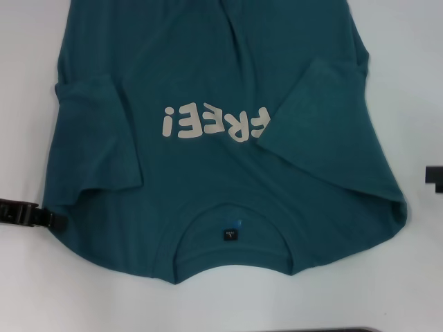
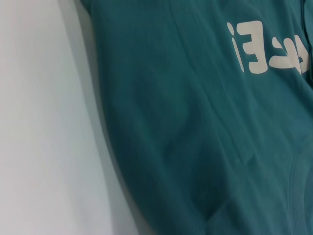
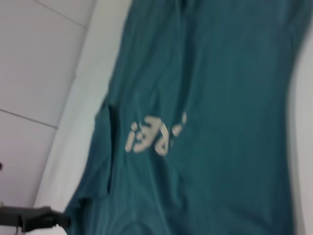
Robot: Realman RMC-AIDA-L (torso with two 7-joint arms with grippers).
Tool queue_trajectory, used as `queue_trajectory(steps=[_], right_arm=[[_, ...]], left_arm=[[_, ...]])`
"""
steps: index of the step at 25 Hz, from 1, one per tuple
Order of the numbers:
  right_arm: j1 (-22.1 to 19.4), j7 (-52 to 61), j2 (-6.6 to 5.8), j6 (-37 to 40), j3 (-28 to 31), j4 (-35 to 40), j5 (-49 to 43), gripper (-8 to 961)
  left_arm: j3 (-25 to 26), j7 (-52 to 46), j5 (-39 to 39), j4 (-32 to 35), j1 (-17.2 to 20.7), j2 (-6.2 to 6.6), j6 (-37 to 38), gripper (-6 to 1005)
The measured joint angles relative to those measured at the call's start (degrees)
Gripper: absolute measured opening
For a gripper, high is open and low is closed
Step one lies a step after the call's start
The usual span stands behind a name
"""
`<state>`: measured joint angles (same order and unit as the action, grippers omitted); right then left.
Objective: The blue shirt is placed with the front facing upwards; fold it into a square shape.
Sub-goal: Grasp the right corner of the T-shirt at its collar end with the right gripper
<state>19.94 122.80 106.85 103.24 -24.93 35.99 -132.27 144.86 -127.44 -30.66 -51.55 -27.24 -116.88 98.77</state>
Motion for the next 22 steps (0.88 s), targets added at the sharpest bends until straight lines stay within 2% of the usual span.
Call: queue_trajectory(steps=[14, 22], right_arm=[[1.44, 1.27, 0.78, -1.98, -0.81, -4.04, -5.61, 942], [2.74, 1.94, 1.98, -3.90, -1.31, -4.09, -7.50, 939]], left_arm=[[0.04, 0.11, 0.26, -0.22, -0.38, 0.22, 0.06, 39], [0.07, 0.46, 0.10, -0.24, -0.19, 0.37, 0.09, 39]])
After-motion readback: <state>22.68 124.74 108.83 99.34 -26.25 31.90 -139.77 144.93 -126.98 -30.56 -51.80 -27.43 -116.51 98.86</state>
